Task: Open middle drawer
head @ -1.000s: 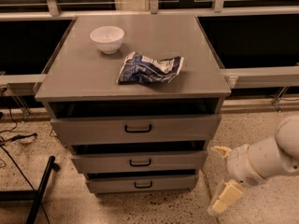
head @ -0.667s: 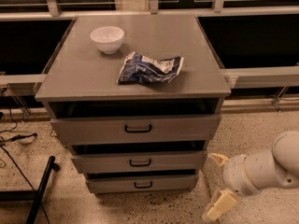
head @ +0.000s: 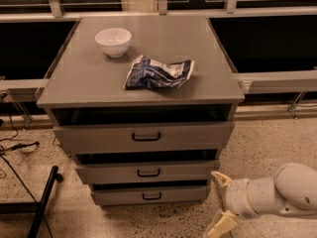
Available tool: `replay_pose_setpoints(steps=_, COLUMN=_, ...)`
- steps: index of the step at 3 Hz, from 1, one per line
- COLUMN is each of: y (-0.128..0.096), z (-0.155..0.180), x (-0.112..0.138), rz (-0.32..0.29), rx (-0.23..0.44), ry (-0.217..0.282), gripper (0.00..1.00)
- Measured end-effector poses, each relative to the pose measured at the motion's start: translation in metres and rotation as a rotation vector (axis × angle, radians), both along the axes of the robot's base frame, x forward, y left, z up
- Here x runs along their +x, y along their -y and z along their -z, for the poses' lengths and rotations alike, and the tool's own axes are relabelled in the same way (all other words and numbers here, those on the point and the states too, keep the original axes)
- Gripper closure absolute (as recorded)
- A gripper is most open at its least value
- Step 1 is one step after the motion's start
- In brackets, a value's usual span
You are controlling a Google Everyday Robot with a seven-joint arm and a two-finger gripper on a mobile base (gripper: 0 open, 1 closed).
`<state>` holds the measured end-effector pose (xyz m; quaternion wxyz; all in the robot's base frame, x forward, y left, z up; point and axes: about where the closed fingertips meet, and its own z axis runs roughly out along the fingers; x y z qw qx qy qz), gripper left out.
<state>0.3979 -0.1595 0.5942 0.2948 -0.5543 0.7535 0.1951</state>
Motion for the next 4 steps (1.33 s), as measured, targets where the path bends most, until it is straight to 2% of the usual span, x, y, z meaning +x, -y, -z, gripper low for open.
replay_pose_setpoints(steps=1, y=0.005, z=0.007, x=0.001, rz=0.003, rx=0.016, ry=0.007, gripper=0.0)
replay_pose_setpoints(steps=3, y=0.002, z=0.041, x=0.025, rz=-0.058, rx=0.06, ry=0.094, gripper=0.0)
replay_pose_setpoints(steps=4, y=-0.012, z=0.05, x=0.041, rz=-0.147, rx=-0.013, ry=0.158, gripper=0.0)
